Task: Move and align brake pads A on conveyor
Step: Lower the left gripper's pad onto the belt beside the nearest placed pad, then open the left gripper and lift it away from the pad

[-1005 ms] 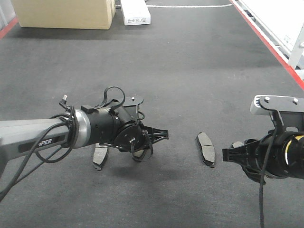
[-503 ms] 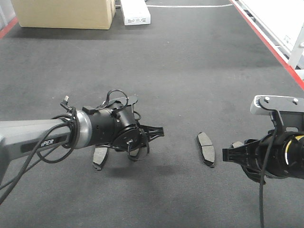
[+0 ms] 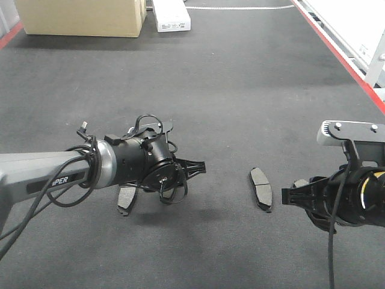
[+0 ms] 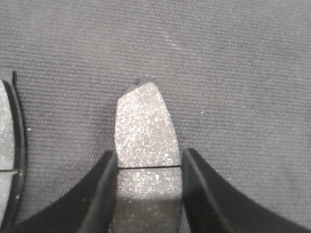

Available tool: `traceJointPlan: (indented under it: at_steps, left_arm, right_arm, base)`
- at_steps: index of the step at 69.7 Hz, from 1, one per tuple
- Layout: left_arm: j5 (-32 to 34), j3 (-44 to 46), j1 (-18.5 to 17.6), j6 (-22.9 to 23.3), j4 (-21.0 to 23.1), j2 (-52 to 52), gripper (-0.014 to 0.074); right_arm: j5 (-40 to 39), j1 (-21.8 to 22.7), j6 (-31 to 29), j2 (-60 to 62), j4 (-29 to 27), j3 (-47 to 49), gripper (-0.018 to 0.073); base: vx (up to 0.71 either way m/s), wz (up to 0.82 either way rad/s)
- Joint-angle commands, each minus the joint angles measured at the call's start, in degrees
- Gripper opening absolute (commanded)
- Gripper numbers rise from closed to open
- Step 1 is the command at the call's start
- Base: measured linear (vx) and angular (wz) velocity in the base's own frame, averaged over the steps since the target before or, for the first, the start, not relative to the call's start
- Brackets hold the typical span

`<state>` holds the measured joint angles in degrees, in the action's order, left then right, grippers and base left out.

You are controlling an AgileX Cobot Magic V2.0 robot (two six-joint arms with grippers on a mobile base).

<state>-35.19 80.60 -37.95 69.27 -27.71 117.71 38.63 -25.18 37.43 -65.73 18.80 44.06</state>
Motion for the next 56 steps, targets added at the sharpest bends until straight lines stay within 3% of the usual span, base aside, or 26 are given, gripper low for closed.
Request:
traceJointPlan:
  at_steps: [1,26,47,56]
  left_arm:
    - [1.20,1.75,0.24,0.72,-1.35,-3.00,0.0153]
    - [0.80,1.75,0.24,0.72,-1.41,-3.00,0.0185]
    - [0.30,1.75,0.24,0.72,-0.91,-3.00,0.0449]
    - [-1.43,1.75,0.24,0.72,-0.69,-3.22,0.0522]
  right_arm:
    - [-3.11,0.06,-0.23,1.32,1.50,1.71,0.0155]
    - [-3.11,0.06,-0.23,1.32,1.50,1.71,0.0155]
    - [-3.11,0.06,-0.23,1.32,1.50,1.71,0.0155]
    - [-3.11,0.06,-0.23,1.32,1.50,1.71,0.0155]
  base:
    - [0.00,0.00]
    - [0.00,0.00]
    - [0.00,0.00]
    - [0.00,0.00]
